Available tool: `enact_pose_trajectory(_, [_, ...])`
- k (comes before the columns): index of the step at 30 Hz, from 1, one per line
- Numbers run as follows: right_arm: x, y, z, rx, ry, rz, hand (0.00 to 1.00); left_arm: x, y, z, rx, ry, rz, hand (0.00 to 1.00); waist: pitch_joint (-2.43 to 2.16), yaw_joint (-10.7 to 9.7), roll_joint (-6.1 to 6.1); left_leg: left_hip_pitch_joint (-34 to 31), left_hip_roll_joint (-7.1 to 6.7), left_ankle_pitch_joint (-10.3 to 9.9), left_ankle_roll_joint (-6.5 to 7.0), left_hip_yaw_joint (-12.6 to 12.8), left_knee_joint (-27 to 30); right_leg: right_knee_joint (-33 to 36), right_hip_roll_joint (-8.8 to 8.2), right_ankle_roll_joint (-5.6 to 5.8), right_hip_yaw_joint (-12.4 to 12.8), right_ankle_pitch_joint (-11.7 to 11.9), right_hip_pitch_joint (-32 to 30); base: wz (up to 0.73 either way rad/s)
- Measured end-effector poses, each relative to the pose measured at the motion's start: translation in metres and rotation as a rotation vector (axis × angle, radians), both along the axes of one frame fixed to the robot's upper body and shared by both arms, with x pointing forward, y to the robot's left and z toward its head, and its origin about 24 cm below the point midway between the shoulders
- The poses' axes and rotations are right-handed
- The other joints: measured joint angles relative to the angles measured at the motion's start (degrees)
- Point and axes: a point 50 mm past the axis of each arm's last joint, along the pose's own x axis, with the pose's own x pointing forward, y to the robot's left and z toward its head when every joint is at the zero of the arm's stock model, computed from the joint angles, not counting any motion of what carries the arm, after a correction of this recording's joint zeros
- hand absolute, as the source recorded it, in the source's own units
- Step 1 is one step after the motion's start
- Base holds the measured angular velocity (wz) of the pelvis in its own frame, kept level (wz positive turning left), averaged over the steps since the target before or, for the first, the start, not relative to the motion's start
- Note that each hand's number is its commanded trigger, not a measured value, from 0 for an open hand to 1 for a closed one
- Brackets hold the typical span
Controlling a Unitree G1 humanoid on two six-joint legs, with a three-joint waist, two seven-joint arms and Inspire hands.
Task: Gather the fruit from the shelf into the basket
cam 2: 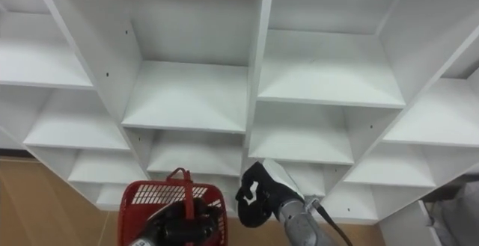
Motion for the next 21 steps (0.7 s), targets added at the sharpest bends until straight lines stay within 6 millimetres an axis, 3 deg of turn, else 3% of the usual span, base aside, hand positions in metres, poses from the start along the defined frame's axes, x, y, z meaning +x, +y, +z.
enact_pose_trajectory(12, [-0.002, -0.013, -0.003, 0.032, 0.023, -0.077, 0.0, -0.012, 0.021, -0.005, 0.045, 0.034, 0.039, 1.0, -0.18, 0.0, 0.4, 0.05, -0.03, 0.0, 0.0, -0.24, 0.0, -0.06, -0.03, 0.0, -0.04, 0.0, 0.35, 0.0])
enact_pose_trajectory(16, [-0.004, -0.025, -0.009, 0.024, 0.05, -0.137, 0.0, -0.014, 0.03, -0.005, 0.072, 0.04, 0.036, 1.0, 0.33, -0.05, 1.35, 0.44, -0.05, -0.01, 0.0, -0.27, 0.06, -0.13, -0.04, 0.03, -0.07, -0.02, 0.95, 0.0])
enact_pose_trajectory(21, [-0.01, -0.041, -0.016, -0.007, 0.083, -0.199, 0.0, -0.02, 0.037, -0.007, 0.083, 0.057, 0.063, 1.0, 0.02, -0.22, 2.09, 0.89, -0.03, 0.0, 0.0, -0.28, 0.04, -0.17, -0.01, 0.04, -0.1, -0.04, 1.26, 0.0])
